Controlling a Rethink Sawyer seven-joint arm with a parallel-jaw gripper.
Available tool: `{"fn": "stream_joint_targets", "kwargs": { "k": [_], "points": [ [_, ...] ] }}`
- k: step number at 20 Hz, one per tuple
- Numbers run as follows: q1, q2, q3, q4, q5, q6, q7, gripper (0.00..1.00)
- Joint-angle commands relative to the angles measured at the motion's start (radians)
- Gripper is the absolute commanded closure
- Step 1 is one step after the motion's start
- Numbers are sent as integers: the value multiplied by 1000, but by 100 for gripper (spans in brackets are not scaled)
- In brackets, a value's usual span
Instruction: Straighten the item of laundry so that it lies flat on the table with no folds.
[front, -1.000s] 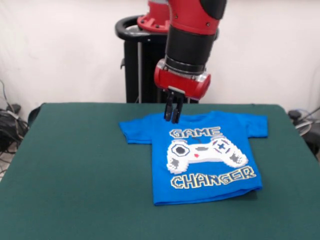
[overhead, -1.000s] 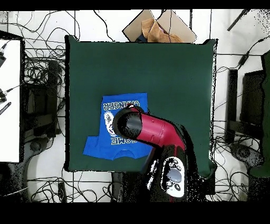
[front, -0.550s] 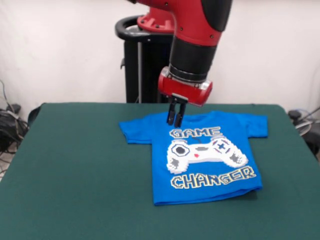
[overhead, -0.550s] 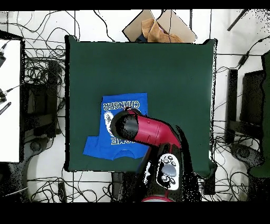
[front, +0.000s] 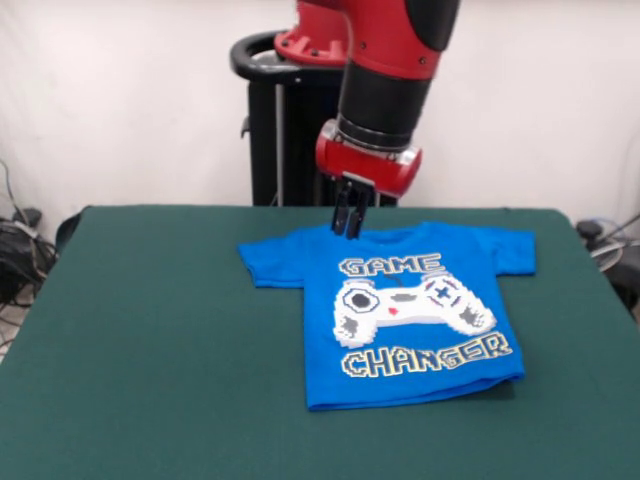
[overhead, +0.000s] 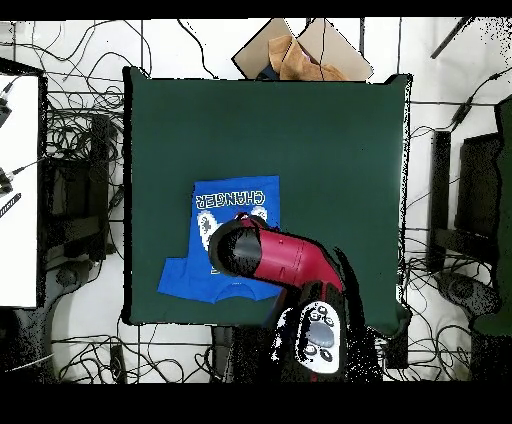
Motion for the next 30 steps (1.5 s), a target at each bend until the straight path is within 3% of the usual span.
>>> {"fn": "stream_joint_targets", "kwargs": {
  "k": [1, 12, 16, 22, 30],
  "points": [
    [-14, 19, -5, 35, -52, 79, 74, 100],
    [-58, 176, 27, 40, -105, -117, 112, 100],
    [-65, 207, 29, 37, -117, -136, 110, 100],
    [-150, 231, 127, 83, -142, -131, 65, 100],
    [-166, 239, 161, 104, -168, -134, 69, 100]
  ]
}}
